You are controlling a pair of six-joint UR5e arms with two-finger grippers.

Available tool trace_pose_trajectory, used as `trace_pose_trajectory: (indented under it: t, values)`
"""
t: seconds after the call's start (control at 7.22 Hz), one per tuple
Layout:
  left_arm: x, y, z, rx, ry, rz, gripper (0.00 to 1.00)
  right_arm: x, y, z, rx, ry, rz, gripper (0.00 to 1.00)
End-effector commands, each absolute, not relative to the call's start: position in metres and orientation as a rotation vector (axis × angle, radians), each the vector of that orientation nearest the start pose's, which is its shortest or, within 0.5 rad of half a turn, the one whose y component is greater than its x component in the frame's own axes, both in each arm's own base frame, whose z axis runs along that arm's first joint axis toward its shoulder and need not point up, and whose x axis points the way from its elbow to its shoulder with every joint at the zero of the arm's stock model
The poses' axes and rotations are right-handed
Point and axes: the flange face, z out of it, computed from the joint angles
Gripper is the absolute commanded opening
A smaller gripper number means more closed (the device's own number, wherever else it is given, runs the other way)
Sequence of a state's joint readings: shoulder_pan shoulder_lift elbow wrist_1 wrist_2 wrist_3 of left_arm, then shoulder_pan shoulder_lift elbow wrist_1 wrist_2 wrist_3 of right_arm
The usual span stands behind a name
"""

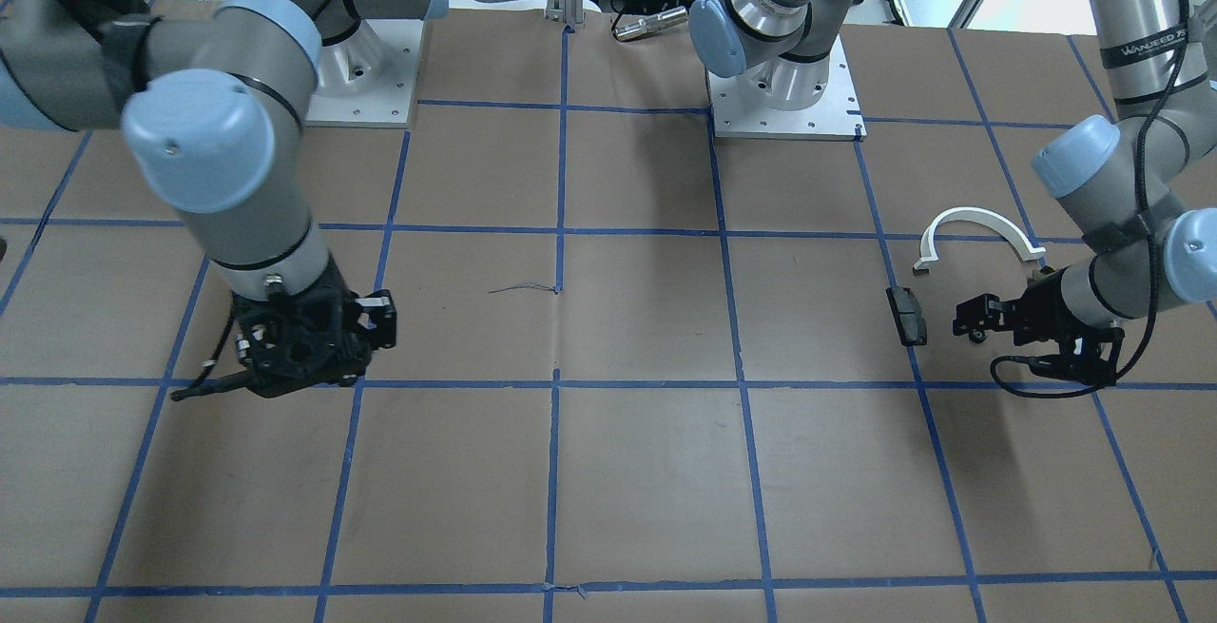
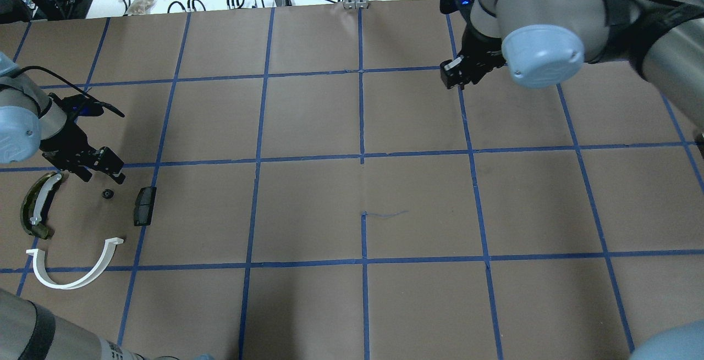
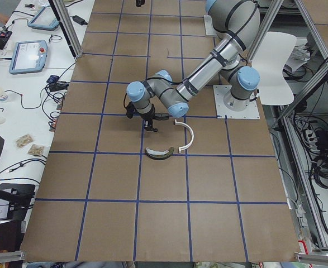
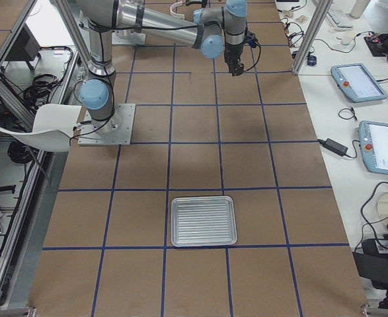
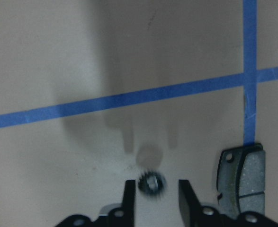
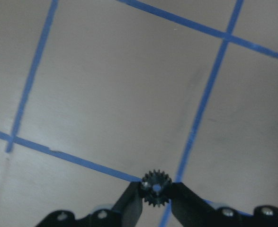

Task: Place bearing gear from tray to pile

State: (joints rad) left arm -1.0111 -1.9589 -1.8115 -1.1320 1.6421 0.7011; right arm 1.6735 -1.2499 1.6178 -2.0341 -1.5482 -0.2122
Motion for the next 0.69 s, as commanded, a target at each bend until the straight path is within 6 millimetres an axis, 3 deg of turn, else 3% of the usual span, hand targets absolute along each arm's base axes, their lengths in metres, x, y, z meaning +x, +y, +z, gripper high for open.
trace_pose_trajectory:
  t: [0.0, 0.14, 0.28, 0.42, 0.55]
  values:
    - [0.148, -0.556, 0.241, 0.343, 3.136, 0.315, 1.00, 0.301, -0.577, 0.267, -0.198, 3.041, -0.108, 0.32]
    - [0.134, -0.563, 0.261, 0.315, 3.128, 0.296, 1.00, 0.337, -0.567, 0.237, -0.169, 3.045, -0.098, 0.32]
    - [0.106, -0.571, 0.271, 0.354, 3.129, 0.285, 1.00, 0.348, -0.568, 0.214, -0.150, 3.040, -0.088, 0.33]
    - [0.062, -0.578, 0.278, 0.363, 3.112, 0.257, 1.00, 0.350, -0.571, 0.200, -0.154, 3.041, -0.086, 0.44]
    - [0.012, -0.579, 0.288, 0.355, 3.094, 0.221, 1.00, 0.350, -0.575, 0.208, -0.164, 3.039, -0.105, 0.99]
